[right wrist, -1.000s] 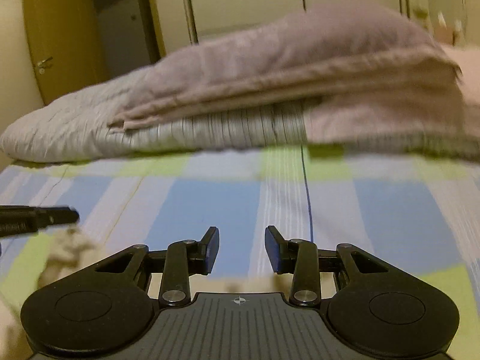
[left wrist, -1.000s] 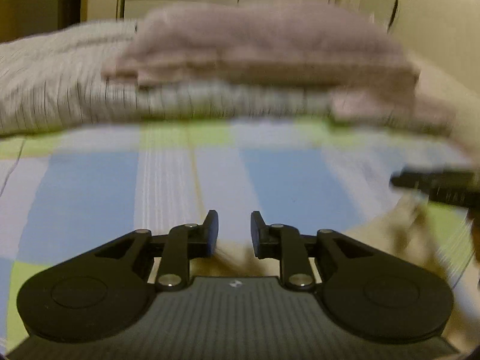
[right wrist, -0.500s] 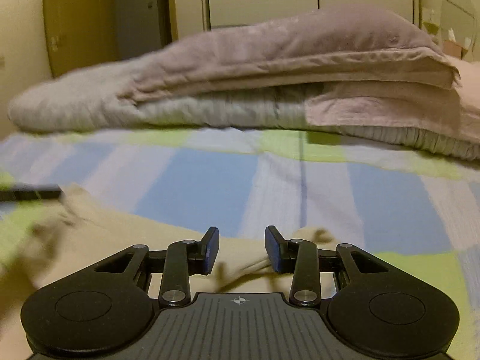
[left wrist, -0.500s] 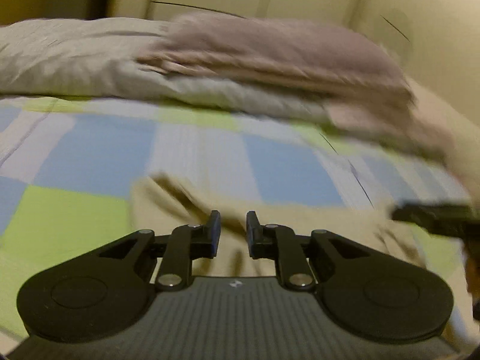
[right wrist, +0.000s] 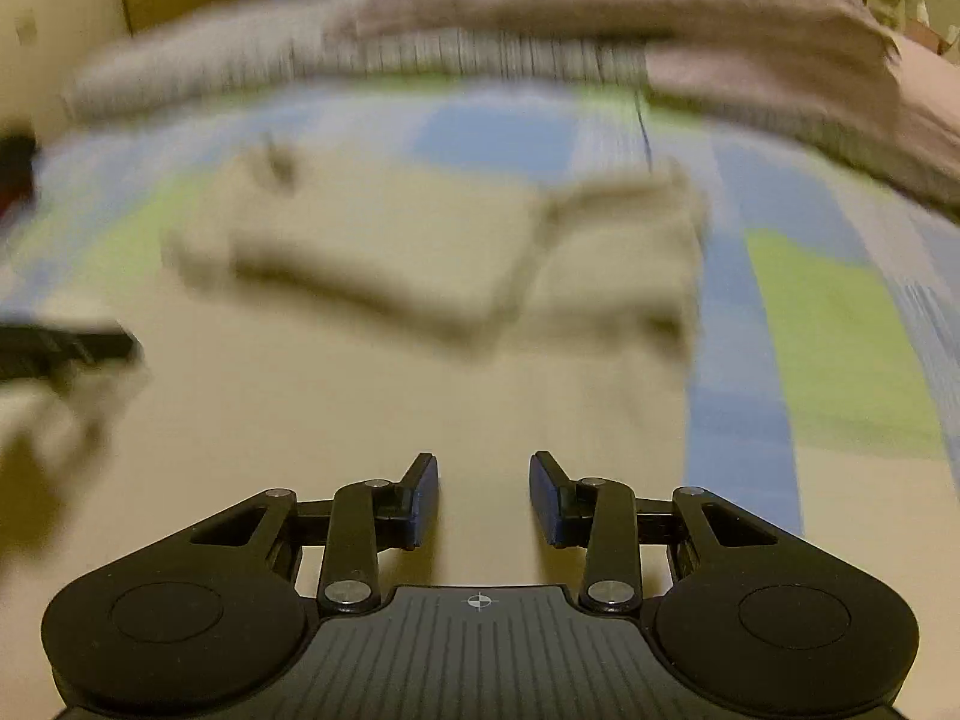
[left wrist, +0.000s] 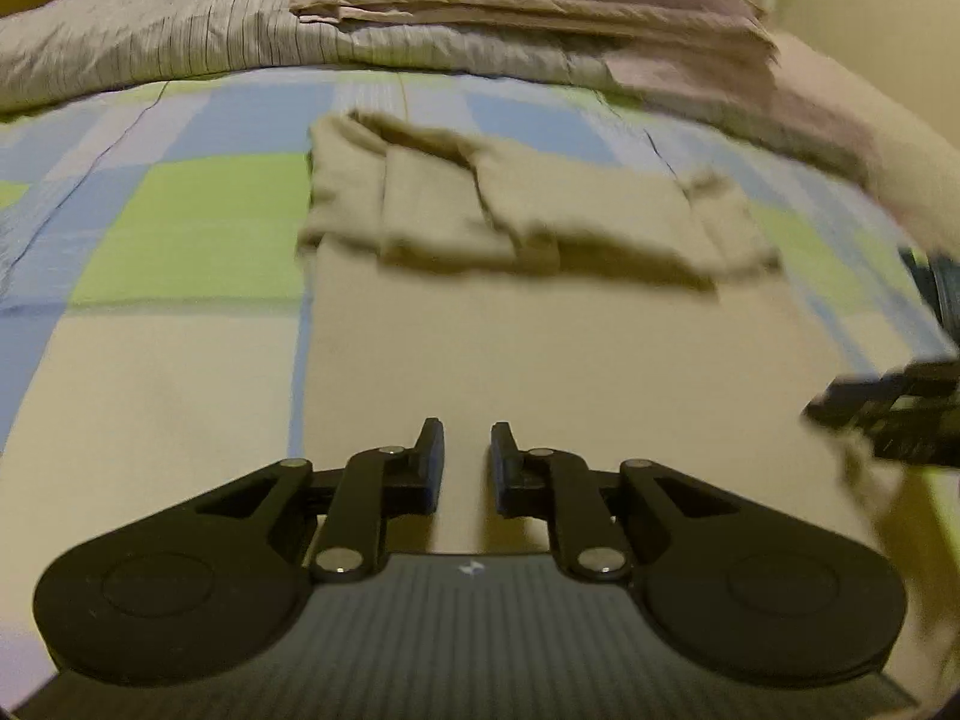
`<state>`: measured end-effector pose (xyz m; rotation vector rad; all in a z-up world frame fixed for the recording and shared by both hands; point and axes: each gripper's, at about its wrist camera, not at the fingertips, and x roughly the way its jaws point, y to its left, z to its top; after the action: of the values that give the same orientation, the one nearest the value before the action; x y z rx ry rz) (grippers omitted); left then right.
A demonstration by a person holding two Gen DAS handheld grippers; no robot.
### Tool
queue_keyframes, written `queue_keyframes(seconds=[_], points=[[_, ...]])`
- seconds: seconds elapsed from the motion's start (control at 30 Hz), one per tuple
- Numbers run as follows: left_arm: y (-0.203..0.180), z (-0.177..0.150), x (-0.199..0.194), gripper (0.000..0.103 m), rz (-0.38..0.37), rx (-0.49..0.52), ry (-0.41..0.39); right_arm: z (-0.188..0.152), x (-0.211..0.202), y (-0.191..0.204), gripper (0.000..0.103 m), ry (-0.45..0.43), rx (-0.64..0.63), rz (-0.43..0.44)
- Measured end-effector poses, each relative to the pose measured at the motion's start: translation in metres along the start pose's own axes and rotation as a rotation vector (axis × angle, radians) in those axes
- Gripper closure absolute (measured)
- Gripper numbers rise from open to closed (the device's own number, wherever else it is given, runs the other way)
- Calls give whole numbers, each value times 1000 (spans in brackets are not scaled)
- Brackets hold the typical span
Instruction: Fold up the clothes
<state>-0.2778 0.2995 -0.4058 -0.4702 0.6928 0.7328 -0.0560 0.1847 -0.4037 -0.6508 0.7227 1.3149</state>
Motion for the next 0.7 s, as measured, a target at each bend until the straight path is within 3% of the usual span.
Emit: queue_keyframes(seconds=[0.2,0.37,0.43,0.5,0.53,0.7], points=[[2,-60,-77,90,-3,-31,108,-96,-94,16,65,66,132,-88],[7,-95,-138,91,5,-79,237,-112,-149,34,65,189,237,-106],[2,-86,-156,89,48,-109,311,-118,-171,41,65,238,280,-112],[-4,-72,-178,77,85,-147,323,-124,-193,48,65,288,322,-119],[-8,-64,-187,75,76,-160,329,-127,-204,51,65,312,343,-122],[-41,-26,-224,70,61,-179,330,-87,-245,55,65,265,411,-61]])
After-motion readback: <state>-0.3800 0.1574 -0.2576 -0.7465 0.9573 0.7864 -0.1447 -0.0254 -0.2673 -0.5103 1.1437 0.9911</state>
